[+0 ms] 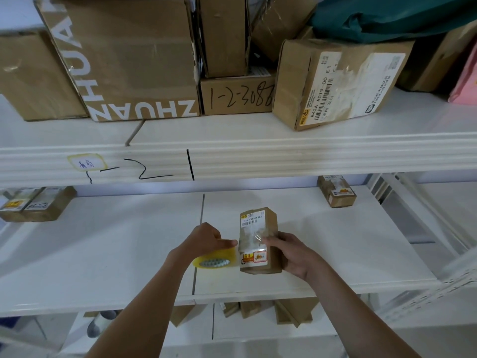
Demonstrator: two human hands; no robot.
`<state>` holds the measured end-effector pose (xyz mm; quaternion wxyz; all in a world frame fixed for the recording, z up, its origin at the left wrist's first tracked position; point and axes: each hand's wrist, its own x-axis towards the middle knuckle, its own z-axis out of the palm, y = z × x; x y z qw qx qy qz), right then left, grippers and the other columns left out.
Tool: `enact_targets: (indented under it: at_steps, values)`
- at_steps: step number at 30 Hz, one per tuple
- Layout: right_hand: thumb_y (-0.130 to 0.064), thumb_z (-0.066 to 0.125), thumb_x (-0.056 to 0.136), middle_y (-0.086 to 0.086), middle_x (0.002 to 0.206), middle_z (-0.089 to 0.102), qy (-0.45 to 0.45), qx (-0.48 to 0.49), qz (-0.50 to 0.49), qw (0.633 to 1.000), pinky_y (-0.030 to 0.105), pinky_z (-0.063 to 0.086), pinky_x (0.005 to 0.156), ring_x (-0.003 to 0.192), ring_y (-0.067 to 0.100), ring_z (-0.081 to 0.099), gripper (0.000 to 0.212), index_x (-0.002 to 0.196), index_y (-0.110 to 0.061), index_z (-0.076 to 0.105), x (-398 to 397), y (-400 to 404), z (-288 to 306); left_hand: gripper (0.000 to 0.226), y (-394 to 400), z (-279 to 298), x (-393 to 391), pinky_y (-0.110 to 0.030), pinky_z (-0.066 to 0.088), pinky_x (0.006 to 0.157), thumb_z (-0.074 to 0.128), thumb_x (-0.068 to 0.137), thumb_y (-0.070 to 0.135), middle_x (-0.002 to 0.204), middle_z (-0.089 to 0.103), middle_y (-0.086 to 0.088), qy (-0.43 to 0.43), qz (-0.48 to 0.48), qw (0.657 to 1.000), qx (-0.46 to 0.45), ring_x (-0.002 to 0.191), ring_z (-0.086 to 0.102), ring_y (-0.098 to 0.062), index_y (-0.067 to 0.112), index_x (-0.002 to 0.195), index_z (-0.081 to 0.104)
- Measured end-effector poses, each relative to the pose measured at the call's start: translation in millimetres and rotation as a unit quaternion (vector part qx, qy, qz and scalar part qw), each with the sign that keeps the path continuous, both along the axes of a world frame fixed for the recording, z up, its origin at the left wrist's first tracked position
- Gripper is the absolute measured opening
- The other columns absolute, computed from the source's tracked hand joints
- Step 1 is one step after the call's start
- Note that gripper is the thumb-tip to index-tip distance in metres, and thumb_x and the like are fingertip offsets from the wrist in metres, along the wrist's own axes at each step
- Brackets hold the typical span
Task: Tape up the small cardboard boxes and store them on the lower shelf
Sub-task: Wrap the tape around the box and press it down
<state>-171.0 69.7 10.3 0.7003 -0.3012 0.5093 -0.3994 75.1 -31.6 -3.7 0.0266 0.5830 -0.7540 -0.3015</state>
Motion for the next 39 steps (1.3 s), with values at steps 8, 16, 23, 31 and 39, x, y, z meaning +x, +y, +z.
enact_targets:
  at_steps: [8, 16, 23, 31, 39]
  values:
    - [-0.025, 0.086, 0.073, 0.02, 0.129, 0.067, -0.071, -0.014, 0.005, 0.997, 0.049, 0.057, 0.093, 0.119, 0.039, 0.065, 0.071, 0.136, -0.008, 0.059, 0.6, 2.7, -3.3, 0.053, -0.3, -0.4, 0.8, -0.02, 0.051, 0.063, 0.07, 0.069, 0.078, 0.069, 0.068, 0.007, 0.066, -0.002, 0.997, 0.046, 0.07, 0.068, -0.008, 0.025, 0.064, 0.068]
    - [-0.031, 0.075, 0.084, 0.017, 0.128, 0.068, -0.129, 0.03, -0.036, 0.991, 0.052, 0.057, 0.089, 0.116, 0.039, 0.067, 0.053, 0.134, -0.017, 0.062, 18.1, 4.3, -3.6, 0.057, 1.5, -3.2, 3.0, -0.02, 0.052, 0.061, 0.069, 0.072, 0.077, 0.069, 0.071, 0.005, 0.132, 0.005, 0.989, 0.064, 0.066, 0.07, -0.006, 0.02, 0.066, 0.073]
    - [-0.029, 0.088, 0.066, 0.012, 0.11, 0.077, 0.037, 0.007, -0.026, 0.999, 0.04, 0.062, 0.08, 0.1, 0.031, 0.075, 0.064, 0.123, -0.01, 0.066, 27.2, 4.3, 0.9, 0.06, 4.7, 0.6, 6.1, -0.025, 0.055, 0.069, 0.069, 0.065, 0.081, 0.073, 0.073, 0.004, 0.124, -0.013, 0.989, 0.084, 0.073, 0.072, -0.012, 0.021, 0.069, 0.073]
    - [-0.019, 0.085, 0.079, 0.016, 0.112, 0.075, 0.039, 0.012, -0.04, 0.998, 0.042, 0.061, 0.084, 0.102, 0.034, 0.074, 0.048, 0.122, -0.008, 0.069, 12.4, 6.2, -4.3, 0.053, 11.0, 8.6, 8.1, -0.023, 0.049, 0.064, 0.07, 0.073, 0.075, 0.062, 0.066, 0.009, 0.145, -0.015, 0.982, 0.124, 0.069, 0.067, -0.01, 0.022, 0.065, 0.073]
    - [-0.02, 0.086, 0.077, 0.014, 0.111, 0.076, 0.06, 0.004, -0.031, 0.998, 0.04, 0.061, 0.082, 0.101, 0.033, 0.074, 0.051, 0.124, -0.012, 0.068, -2.6, 9.7, -4.4, 0.043, 11.6, 8.4, 7.4, -0.027, 0.053, 0.067, 0.079, 0.075, 0.062, 0.066, 0.066, 0.006, 0.158, 0.011, 0.981, 0.108, 0.072, 0.068, -0.016, 0.022, 0.061, 0.072]
